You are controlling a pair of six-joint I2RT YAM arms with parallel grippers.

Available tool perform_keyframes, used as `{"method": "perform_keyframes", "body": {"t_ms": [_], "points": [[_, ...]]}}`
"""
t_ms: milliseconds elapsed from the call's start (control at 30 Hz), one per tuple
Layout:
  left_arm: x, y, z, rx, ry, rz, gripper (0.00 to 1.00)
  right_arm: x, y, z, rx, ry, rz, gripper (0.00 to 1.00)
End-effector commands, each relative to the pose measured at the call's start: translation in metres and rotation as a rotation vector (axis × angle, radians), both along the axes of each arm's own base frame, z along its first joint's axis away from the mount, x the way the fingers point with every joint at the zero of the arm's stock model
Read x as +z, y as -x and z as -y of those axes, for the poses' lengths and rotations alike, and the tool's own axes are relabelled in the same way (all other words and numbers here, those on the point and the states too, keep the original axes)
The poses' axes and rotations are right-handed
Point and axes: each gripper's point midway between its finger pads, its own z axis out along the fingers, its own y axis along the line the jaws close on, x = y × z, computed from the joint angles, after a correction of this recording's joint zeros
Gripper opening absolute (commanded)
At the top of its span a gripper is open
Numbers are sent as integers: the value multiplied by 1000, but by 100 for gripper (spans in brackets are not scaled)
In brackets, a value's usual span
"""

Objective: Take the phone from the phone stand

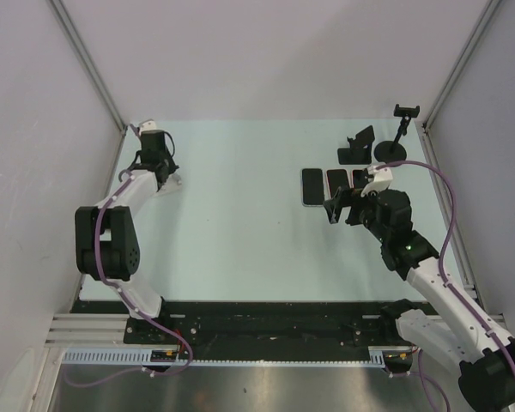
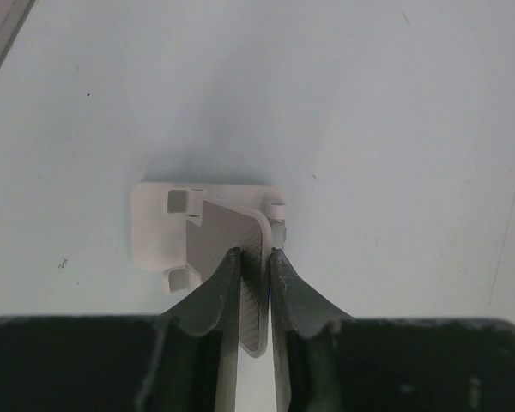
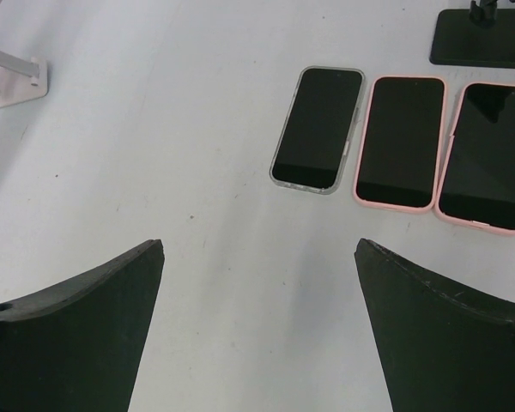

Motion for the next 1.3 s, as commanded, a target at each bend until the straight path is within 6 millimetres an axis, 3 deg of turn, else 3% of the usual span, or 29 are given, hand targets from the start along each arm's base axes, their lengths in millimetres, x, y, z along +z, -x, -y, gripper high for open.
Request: {"method": "perform_keyframes", "body": {"t_ms": [0,167,267,500,667,833,867,1067,1267], "points": [[13,8,28,-94,25,10,15,13,-3,-10,43,-32,47,99],[32,10,57,-176,6,30,0,15,-1,-21,79,-42,55,99],[45,15,79,-226,31,49,0,12,1,-33,115,-49,50,99],[66,39,141,-329,198,74,1,15,1,-98,263,-120,118,97],[76,64,186,-368,319,70,0,7,11,-159,378,-126,182,94],[84,89,221,-394,437,49,0,7,6,-188,359,-102,278,91],[87,96,230,-413,455,47,0,-4,3,-192,360,-60,278,90],[100,122,255,-465,491,60,0,-8,-10,-207,318,66,343,90],[112,138,264,-492,468,98,0,-19,-28,-201,252,205,369,85]]}}
